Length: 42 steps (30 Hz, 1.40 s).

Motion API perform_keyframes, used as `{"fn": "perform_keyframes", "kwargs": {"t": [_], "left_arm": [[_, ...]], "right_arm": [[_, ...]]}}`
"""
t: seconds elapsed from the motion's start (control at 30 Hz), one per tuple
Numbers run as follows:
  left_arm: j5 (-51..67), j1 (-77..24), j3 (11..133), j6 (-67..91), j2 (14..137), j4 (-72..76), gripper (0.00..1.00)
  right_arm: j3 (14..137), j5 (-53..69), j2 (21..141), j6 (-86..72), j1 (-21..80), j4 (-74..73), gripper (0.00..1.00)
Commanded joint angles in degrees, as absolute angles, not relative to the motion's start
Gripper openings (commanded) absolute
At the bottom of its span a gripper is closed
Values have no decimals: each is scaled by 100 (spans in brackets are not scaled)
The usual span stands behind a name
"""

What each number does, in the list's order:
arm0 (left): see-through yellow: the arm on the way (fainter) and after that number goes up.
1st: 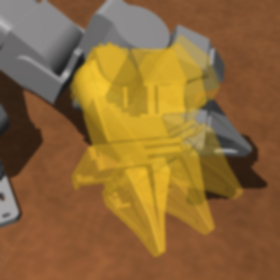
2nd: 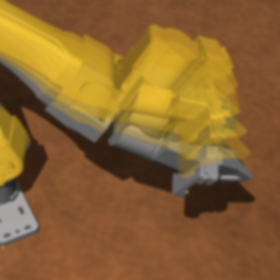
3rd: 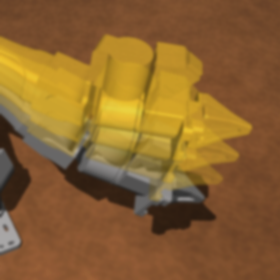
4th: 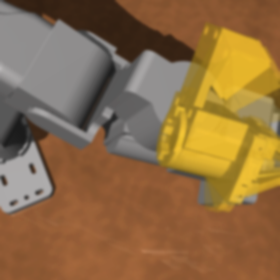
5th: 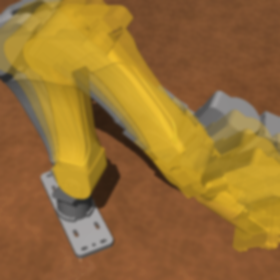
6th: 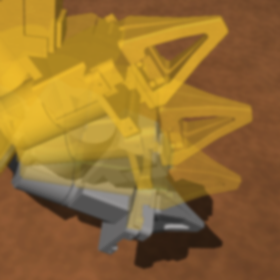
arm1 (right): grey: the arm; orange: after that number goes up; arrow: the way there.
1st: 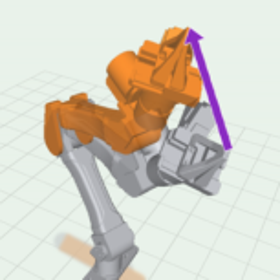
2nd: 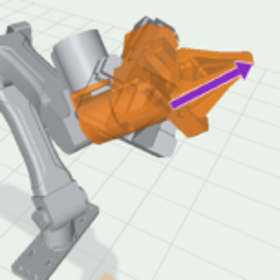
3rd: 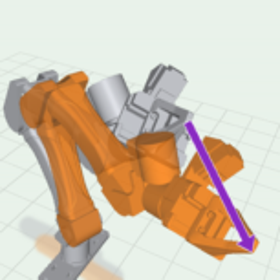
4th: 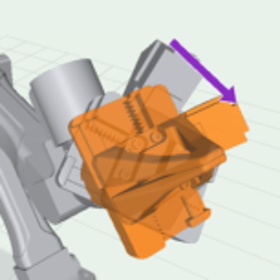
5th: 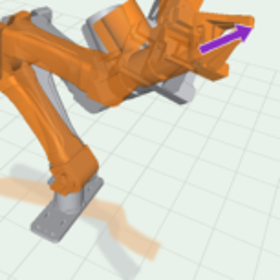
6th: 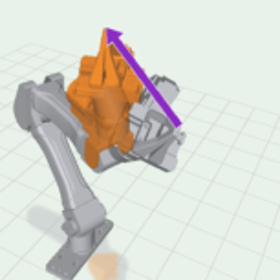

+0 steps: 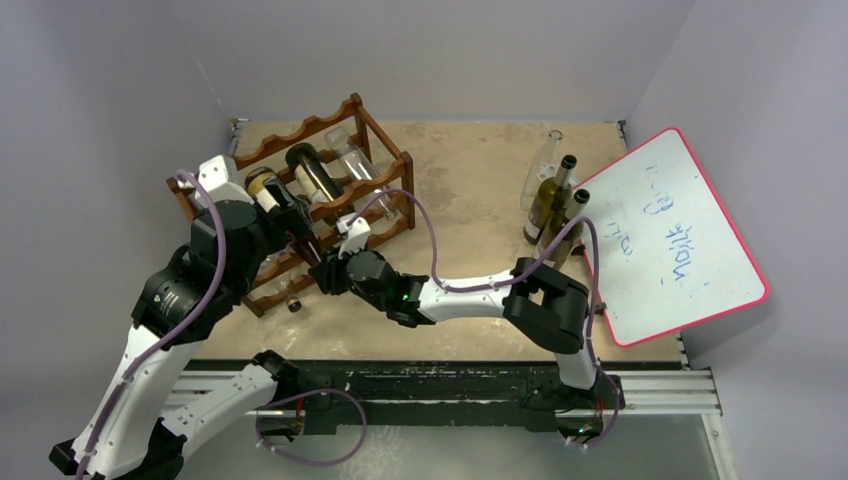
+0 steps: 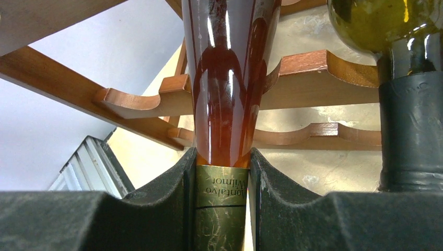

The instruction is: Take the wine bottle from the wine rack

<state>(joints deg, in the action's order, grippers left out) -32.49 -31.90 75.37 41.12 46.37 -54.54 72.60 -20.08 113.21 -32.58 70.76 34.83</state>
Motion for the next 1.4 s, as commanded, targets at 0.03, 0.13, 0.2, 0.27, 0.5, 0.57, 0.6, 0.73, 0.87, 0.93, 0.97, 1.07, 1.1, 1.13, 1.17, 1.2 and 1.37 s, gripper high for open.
{"fn": "perform_keyframes", "kwargs": {"t": [0.03,0.13,0.2,0.27,0.5,0.57,0.6,0.73,0.87,0.93,0.97,1.07,1.1,1.13,1.17,1.2,1.37], "left_arm": [[-3425,-3166,7505,4104,4566,-5371,100],[-3374,-3173,7436,4130,4551,-5342,100],[-3325,-3173,7374,4138,4517,-5291,100],[-3264,-3173,7327,4137,4488,-5248,100],[-3123,-3173,7160,4177,4467,-5226,100],[-3089,-3173,7079,4203,4441,-5204,100],[-3071,-3173,7041,4220,4429,-5203,100],[-2966,-3173,6871,4323,4375,-5208,100],[-2823,-3173,6706,4447,4316,-5305,100],[-2711,-3173,6619,4538,4292,-5389,100],[-2681,-3173,6568,4604,4271,-5456,100],[-2558,-3173,6333,4832,4157,-5572,100],[-2514,-3172,6223,4932,4117,-5563,100],[-2435,-3173,6088,5023,4054,-5496,100],[-2308,-3173,5859,5120,4007,-5398,100],[-2229,-3173,5690,5210,3973,-5295,100],[-2074,-3173,5140,5336,4120,-4680,100]], "right_arm": [[7023,-1821,11187,-3168,7275,3111,0],[6940,-1787,11156,-3185,7301,3037,0],[6846,-1811,11105,-3151,7333,3042,0],[6738,-1852,11039,-3129,7359,3059,0],[6577,-2045,10899,-3113,7460,2923,0],[6532,-2043,10886,-3133,7470,2869,0],[6509,-2042,10879,-3157,7471,2832,0],[6275,-2076,10727,-3217,7509,2715,0],[5985,-2143,10541,-3289,7539,2680,0],[5870,-2170,10458,-3312,7569,2672,0],[5797,-2150,10397,-3309,7595,2762,0],[5673,-2207,10336,-3268,7637,2858,0],[5672,-2225,10334,-3284,7642,2861,0],[5652,-2228,10327,-3286,7646,2913,0],[5622,-2241,10308,-3276,7646,2980,0],[5609,-2257,10290,-3270,7646,3010,0],[5616,-2446,10183,-3119,7649,3248,0]]}}
